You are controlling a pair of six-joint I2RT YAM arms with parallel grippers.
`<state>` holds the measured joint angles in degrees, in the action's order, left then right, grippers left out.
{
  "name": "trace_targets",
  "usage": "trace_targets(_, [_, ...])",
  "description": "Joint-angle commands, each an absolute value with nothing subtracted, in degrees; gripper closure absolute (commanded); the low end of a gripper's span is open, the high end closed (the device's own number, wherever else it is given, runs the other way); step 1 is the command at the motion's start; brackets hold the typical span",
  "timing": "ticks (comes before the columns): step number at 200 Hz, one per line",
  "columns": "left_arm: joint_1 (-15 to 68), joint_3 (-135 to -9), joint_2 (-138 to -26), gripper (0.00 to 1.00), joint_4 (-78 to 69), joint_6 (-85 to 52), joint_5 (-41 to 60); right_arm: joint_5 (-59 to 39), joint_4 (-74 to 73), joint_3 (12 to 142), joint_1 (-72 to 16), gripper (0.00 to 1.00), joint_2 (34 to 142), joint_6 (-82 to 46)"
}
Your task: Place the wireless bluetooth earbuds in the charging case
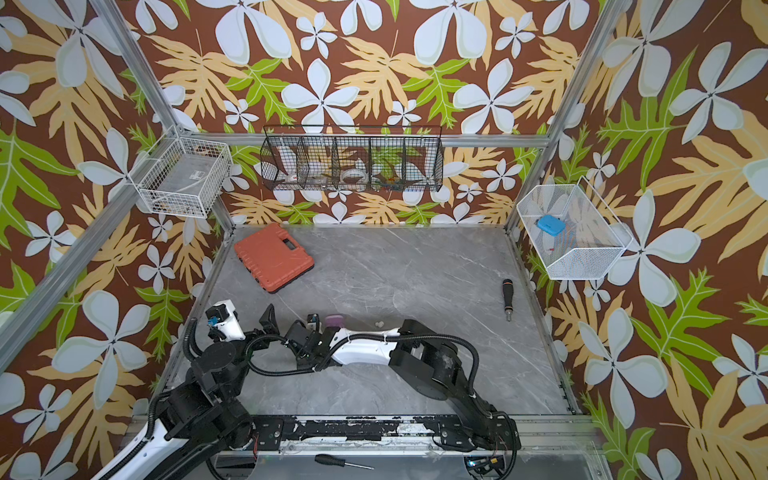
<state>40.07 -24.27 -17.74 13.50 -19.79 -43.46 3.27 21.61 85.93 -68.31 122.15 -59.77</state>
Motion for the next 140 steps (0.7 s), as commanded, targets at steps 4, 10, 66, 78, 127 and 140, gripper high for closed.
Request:
trace_targets(4, [39.98,-24.27,-17.75,0.0,12.1,-19.55,-43.51,3.61,24.87,85.36,-68.19,0.72,122.32,-59.43])
trace_targets(10, [39.98,-24.29,-17.76,0.0,12.13,-19.57,-43.51,3.75,24.88,85.34,-68.18,0.72,122.26,-59.28])
trace_targets(66, [39.96,-24.26,-17.79,0.0,12.13,-19.55,-43.51,3.08,24.85,85.35,-68.2,0.72,121.71,-57.62])
trace_targets(78, [39.93,-24.21,-17.79,0.0,12.13,-19.56,-43.58,3.07,24.95,85.34,-68.2,0.72,121.64,-57.25])
trace_targets(127, [39.9,-24.26,-17.84,0.0,12.1,-19.44,-43.6,3.25,25.07,85.41,-68.2,0.72,121.12,-56.0])
trace_targets(140, [39.9,-24.24,-17.84,0.0,12.13,-19.47,-43.62,3.43,25.14,85.3,-68.17,0.72,120.95,-55.68])
